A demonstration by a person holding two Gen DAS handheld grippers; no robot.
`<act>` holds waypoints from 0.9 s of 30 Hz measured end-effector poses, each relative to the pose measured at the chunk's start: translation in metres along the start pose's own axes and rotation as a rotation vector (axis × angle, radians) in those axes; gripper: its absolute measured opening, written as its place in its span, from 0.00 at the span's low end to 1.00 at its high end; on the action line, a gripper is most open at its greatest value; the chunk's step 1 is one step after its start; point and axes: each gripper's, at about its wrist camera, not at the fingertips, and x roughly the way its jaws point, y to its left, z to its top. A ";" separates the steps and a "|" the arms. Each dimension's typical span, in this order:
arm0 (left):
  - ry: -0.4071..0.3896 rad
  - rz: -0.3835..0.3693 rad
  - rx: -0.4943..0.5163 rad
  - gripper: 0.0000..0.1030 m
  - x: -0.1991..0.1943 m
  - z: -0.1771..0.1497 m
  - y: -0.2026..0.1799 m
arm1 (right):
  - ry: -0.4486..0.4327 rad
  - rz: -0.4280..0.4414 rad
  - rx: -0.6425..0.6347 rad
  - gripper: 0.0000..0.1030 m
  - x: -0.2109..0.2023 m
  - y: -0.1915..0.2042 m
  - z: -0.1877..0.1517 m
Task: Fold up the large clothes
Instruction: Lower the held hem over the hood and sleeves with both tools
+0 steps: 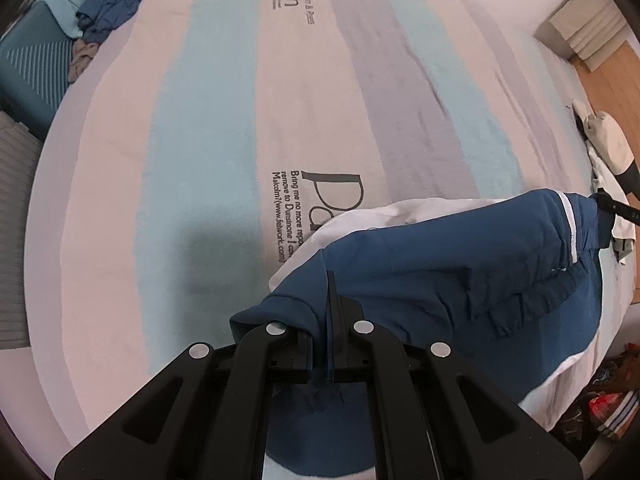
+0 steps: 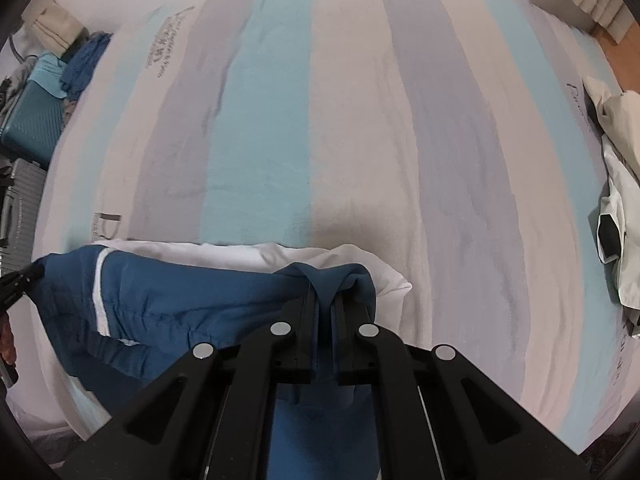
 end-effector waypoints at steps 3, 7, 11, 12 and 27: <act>0.012 0.002 0.007 0.03 0.014 0.004 0.000 | 0.015 -0.016 -0.002 0.03 0.012 -0.002 -0.001; 0.026 0.002 0.021 0.04 0.029 0.007 0.000 | 0.041 -0.030 -0.006 0.03 0.026 -0.006 -0.002; 0.046 0.000 0.027 0.04 0.042 0.007 0.003 | 0.057 -0.039 -0.014 0.03 0.038 -0.006 -0.003; 0.050 0.002 0.029 0.04 0.045 0.007 0.003 | 0.061 -0.039 -0.015 0.03 0.040 -0.006 -0.003; 0.097 -0.016 0.041 0.07 0.090 0.003 0.015 | 0.138 -0.043 -0.017 0.03 0.097 -0.012 -0.011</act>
